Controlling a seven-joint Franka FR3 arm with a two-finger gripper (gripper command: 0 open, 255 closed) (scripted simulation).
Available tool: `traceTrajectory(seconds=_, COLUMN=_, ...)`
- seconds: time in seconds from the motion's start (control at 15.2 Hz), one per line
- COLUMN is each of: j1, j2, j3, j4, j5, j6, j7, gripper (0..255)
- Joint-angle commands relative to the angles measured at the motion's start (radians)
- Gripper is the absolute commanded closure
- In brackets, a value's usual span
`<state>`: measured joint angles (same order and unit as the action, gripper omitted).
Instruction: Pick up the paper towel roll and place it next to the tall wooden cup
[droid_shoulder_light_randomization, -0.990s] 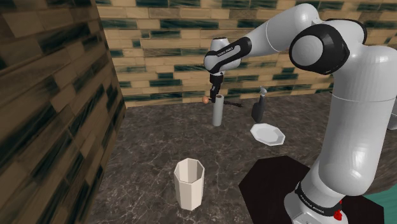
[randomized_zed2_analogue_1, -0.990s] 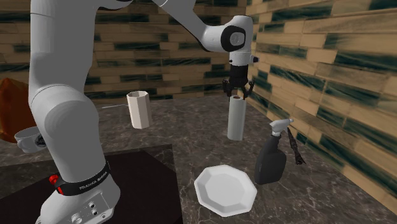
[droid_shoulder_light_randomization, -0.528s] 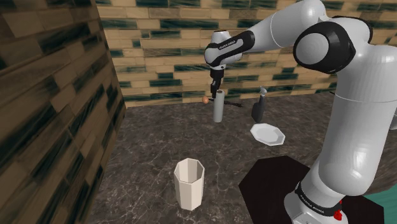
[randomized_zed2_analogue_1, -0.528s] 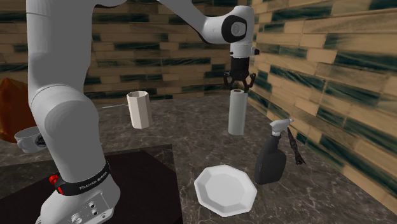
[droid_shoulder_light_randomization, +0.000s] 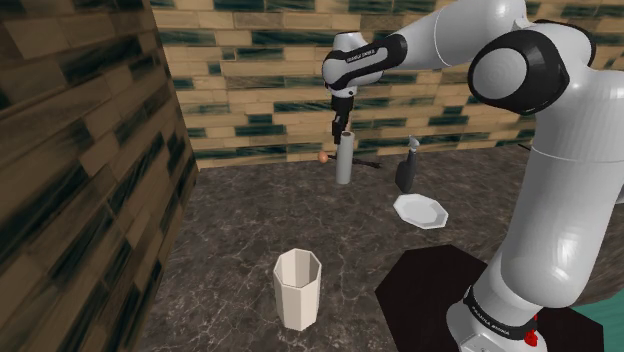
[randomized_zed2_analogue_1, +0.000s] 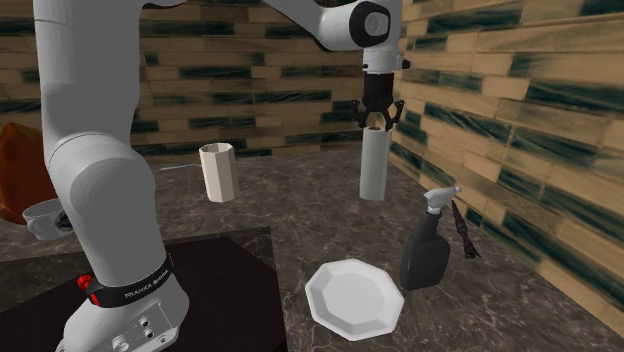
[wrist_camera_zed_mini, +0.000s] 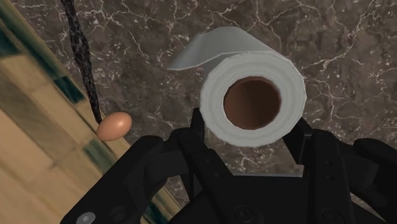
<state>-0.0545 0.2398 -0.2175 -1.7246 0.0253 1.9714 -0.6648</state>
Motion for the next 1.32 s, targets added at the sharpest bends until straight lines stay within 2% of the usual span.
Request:
traceTrajectory(seconds=0.0, j1=0.001, j2=-0.005, j3=0.0, j4=0.022, j5=-0.001, j6=-0.027, j7=0.002, gripper=255)
traceTrajectory(seconds=1.25, j1=-0.003, j2=-0.013, j3=-0.003, j4=0.267, j5=-0.004, j6=-0.28, j7=0.0, gripper=255)
